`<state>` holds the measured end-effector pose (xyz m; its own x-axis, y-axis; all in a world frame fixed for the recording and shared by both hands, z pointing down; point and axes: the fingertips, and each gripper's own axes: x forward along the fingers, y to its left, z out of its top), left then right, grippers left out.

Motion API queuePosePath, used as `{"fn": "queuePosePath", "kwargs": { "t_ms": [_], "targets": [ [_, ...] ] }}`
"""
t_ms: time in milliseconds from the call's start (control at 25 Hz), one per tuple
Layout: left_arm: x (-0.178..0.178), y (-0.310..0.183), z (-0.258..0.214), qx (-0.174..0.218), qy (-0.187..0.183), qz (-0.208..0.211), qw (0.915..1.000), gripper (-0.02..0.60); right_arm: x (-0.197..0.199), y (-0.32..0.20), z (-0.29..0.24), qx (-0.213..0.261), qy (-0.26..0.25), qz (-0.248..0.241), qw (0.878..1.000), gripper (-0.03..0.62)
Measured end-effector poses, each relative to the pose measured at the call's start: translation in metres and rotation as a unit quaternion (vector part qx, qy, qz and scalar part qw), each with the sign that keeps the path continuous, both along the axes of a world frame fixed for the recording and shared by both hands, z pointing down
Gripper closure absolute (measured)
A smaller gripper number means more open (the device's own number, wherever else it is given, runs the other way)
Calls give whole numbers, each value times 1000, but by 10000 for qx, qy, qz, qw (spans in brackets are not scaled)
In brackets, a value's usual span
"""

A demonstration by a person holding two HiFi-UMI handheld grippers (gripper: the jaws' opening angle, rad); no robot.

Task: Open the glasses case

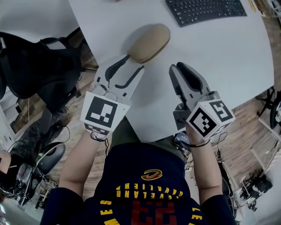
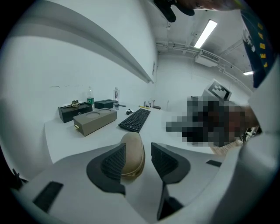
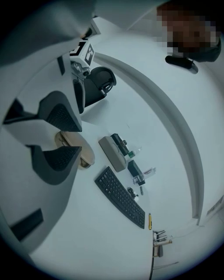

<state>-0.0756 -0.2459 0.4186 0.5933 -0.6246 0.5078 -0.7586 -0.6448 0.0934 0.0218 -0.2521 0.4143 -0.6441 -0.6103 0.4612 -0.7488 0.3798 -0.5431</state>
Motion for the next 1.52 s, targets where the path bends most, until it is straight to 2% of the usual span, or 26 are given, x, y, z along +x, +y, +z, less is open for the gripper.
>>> {"fn": "queuePosePath", "kwargs": {
  "t_ms": [280, 440, 560, 680, 960, 1080, 1200, 1520],
  "targets": [
    [11, -11, 25, 264, -725, 282, 9966, 400, -8, -12, 43, -672, -375, 124, 9970, 485],
    [24, -5, 36, 396, -1157, 441, 9915, 372, -7, -7, 60, -990, -564, 224, 9932, 484],
    [19, -11, 51, 485, -1424, 527, 9872, 351, -21, -13, 81, -1223, -675, 299, 9897, 484],
    [12, -17, 61, 557, -1621, 555, 9836, 348, -35, -18, 99, -1505, -799, 367, 9847, 484],
    [16, -14, 63, 703, -1941, 614, 9765, 348, -38, -19, 111, -1864, -1118, 585, 9743, 485],
    [14, -15, 70, 538, -2005, 571, 9765, 350, -41, -21, 113, -2033, -1466, 707, 9655, 497],
    [11, -15, 72, 369, -1910, 502, 9796, 351, -42, -19, 113, -2206, -1825, 841, 9544, 523],
    [7, -10, 69, 205, -1648, 471, 9850, 357, -40, -12, 117, -2267, -1778, 881, 9535, 543]
  ]
}}
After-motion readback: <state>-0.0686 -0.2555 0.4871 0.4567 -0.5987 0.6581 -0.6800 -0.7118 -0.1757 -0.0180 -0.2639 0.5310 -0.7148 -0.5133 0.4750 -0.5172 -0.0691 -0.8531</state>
